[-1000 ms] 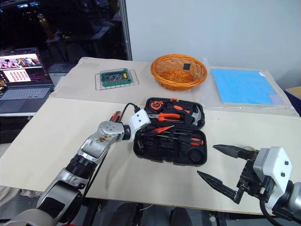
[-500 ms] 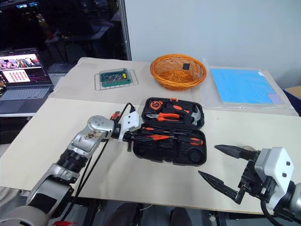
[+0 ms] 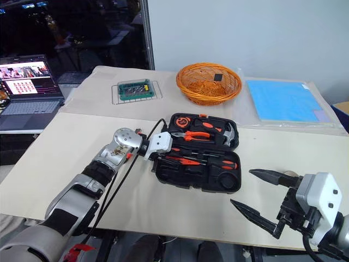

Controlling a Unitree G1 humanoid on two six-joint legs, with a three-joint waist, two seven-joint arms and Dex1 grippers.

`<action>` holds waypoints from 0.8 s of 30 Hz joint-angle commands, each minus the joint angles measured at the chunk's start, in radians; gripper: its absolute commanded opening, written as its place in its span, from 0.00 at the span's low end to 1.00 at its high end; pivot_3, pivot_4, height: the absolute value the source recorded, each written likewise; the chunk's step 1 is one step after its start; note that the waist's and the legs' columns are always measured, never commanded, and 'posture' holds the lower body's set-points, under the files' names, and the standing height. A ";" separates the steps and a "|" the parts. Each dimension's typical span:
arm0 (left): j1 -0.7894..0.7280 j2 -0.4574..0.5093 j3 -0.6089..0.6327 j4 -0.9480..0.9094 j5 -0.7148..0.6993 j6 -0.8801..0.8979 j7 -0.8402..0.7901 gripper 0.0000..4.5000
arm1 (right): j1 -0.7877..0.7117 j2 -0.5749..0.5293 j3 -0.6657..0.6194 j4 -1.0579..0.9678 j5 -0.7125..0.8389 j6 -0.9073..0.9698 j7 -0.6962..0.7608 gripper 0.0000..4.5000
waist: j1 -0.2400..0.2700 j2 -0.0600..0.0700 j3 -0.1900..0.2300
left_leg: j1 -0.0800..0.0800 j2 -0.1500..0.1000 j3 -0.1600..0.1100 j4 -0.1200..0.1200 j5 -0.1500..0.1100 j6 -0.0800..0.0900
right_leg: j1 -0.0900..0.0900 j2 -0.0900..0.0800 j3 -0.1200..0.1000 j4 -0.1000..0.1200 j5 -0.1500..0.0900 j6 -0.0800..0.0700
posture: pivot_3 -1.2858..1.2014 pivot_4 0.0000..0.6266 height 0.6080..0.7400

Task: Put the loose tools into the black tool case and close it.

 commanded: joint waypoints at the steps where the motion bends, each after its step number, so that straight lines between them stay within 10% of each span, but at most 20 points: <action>1: -0.019 0.000 -0.007 0.024 0.017 -0.027 -0.053 0.11 | 0.007 0.005 -0.036 -0.030 0.028 -0.012 -0.005 1.00 | -0.001 0.000 0.000 | 0.000 0.000 0.000 0.000 0.000 0.000 | 0.000 0.000 0.000 0.000 0.000 0.000 | 0.52 0.24 1.00; 6: -0.035 -0.001 -0.005 0.068 0.035 -0.047 -0.067 0.11 | 0.007 0.004 -0.032 -0.027 0.025 -0.012 -0.002 1.00 | 0.000 0.000 0.000 | 0.000 0.000 0.000 0.000 0.000 0.001 | 0.000 0.000 0.000 0.000 0.000 0.000 | 0.52 0.24 1.00; 7: -0.039 -0.004 0.000 0.073 0.033 -0.046 -0.067 0.33 | 0.004 0.003 -0.030 -0.025 0.025 -0.012 -0.002 1.00 | 0.000 0.000 0.000 | 0.000 0.000 0.000 0.000 0.000 0.001 | 0.000 0.000 0.000 0.000 0.000 0.000 | 0.52 0.24 1.00; 11: -0.049 -0.007 0.068 0.028 -0.036 0.037 -0.077 0.65 | -0.005 -0.004 -0.026 -0.024 0.027 -0.009 -0.003 1.00 | -0.002 0.000 0.000 | 0.000 0.000 0.000 0.000 0.000 0.001 | 0.000 0.000 0.000 0.000 0.000 0.000 | 0.52 0.24 1.00; 15: -0.029 0.022 0.168 -0.137 -0.184 0.303 -0.120 0.72 | -0.009 -0.003 -0.019 -0.016 0.020 -0.013 0.002 1.00 | -0.004 0.000 0.000 | -0.001 0.000 0.000 0.000 0.000 0.001 | -0.001 0.000 0.000 0.000 0.000 0.000 | 0.52 0.24 1.00; 24: 0.217 -0.026 0.227 -0.471 -0.216 0.528 0.167 0.08 | -0.071 -0.024 0.029 0.019 0.003 -0.012 0.007 1.00 | -0.019 0.000 0.000 | 0.000 0.000 -0.001 0.000 0.000 0.001 | 0.000 0.000 0.000 0.001 0.000 0.000 | 0.52 0.24 1.00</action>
